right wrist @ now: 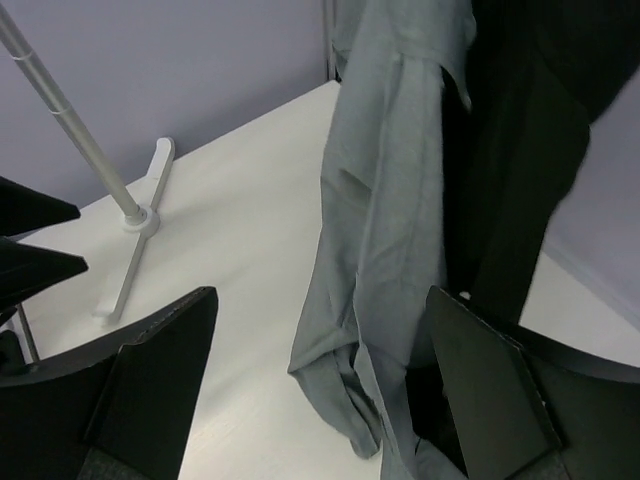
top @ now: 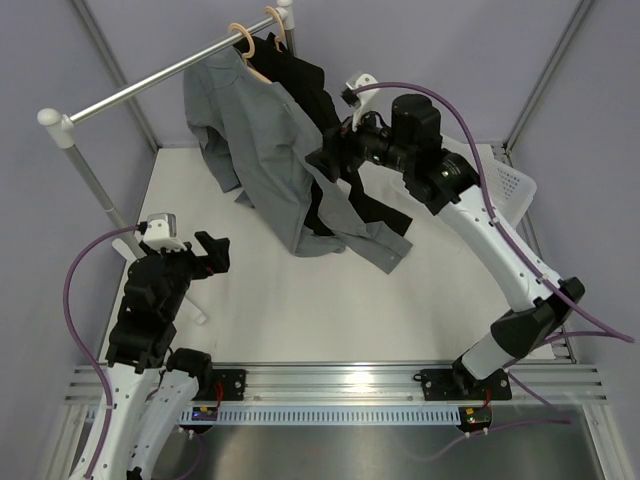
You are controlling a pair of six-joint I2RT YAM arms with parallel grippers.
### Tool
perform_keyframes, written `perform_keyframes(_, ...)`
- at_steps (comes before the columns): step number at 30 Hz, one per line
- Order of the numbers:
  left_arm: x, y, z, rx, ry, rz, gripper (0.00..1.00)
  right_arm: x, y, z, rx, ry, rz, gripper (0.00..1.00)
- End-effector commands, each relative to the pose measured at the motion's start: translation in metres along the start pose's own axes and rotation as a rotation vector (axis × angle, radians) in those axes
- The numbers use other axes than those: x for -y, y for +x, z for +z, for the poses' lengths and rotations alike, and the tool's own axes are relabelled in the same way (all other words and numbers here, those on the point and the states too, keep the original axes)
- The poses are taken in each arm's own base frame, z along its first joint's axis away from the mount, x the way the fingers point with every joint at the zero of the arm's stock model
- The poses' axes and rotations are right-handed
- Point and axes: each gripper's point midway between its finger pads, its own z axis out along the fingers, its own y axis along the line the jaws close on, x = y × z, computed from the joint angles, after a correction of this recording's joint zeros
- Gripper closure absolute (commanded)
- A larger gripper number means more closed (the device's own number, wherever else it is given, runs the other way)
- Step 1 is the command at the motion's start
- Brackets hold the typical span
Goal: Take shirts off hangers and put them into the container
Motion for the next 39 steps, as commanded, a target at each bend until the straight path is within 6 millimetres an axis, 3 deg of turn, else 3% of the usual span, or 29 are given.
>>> perform_keyframes(1,0.005,-0.008,0.001,0.042,0.032,0.002,0.01,0.0,-0.035,0.019,0.083,0.007,-0.127,0.05)
perform_keyframes(7,0.007,-0.007,0.001,0.035,0.04,0.001,0.01,0.012,-0.04,0.06,0.084,0.024,-0.189,0.08)
perform_keyframes(14,0.006,-0.005,0.002,0.032,0.039,-0.001,0.01,0.035,-0.019,0.106,0.039,0.066,-0.211,0.12)
perform_keyframes(18,0.006,-0.005,0.002,0.03,0.038,-0.002,0.01,0.039,-0.011,0.12,0.031,0.061,-0.214,0.2)
perform_keyframes(20,0.006,-0.005,0.002,0.03,0.038,-0.002,0.01,0.039,-0.01,0.126,0.033,0.053,-0.211,0.29)
perform_keyframes(25,0.006,-0.004,0.002,0.026,0.037,-0.005,0.01,0.036,-0.016,0.13,0.059,0.031,-0.202,0.49)
perform_keyframes(29,0.006,-0.003,0.003,0.023,0.039,-0.007,0.01,0.031,-0.027,0.125,0.089,0.015,-0.201,0.77)
perform_keyframes(32,0.007,-0.003,0.003,0.023,0.039,-0.01,0.01,0.026,-0.037,0.12,0.109,0.0,-0.197,0.93)
perform_keyframes(34,0.007,-0.003,0.003,0.023,0.041,-0.01,0.01,0.024,-0.043,0.116,0.123,-0.005,-0.197,1.0)
perform_keyframes(39,0.007,-0.002,0.002,0.022,0.042,-0.011,0.01,0.008,-0.07,0.096,0.181,-0.044,-0.171,1.0)
